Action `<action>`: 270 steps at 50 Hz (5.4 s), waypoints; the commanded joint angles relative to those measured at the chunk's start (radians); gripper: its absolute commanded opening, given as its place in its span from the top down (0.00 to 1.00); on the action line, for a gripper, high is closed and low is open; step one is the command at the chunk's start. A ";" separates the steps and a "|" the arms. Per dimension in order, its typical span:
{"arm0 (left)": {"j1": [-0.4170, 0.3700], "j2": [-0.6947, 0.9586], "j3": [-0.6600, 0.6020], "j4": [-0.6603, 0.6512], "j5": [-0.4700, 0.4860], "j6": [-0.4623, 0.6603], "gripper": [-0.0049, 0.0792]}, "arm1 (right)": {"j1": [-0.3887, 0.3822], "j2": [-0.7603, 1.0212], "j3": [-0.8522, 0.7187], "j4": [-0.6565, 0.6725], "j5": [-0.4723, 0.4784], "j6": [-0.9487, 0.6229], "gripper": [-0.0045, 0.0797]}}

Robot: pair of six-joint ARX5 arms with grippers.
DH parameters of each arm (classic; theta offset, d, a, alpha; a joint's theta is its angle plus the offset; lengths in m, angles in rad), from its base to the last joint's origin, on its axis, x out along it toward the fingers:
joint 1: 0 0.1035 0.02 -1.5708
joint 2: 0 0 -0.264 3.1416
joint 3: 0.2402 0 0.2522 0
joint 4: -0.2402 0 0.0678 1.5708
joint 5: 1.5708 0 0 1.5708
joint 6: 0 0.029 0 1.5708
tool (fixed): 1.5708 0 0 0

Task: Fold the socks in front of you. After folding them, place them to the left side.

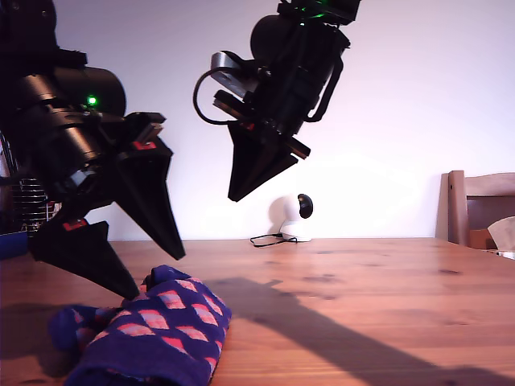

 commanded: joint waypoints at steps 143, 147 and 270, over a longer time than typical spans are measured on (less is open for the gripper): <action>0.043 -0.004 0.179 -0.339 -0.196 0.183 0.97 | 0.023 0.107 -0.009 0.093 -0.217 0.048 0.96; 0.049 -0.004 0.179 -0.346 -0.216 0.186 0.97 | 0.026 0.141 -0.009 0.092 -0.251 0.055 0.96; 0.056 -0.012 0.227 -0.348 -0.177 0.240 0.68 | 0.051 0.433 -0.009 0.240 -0.408 0.209 0.96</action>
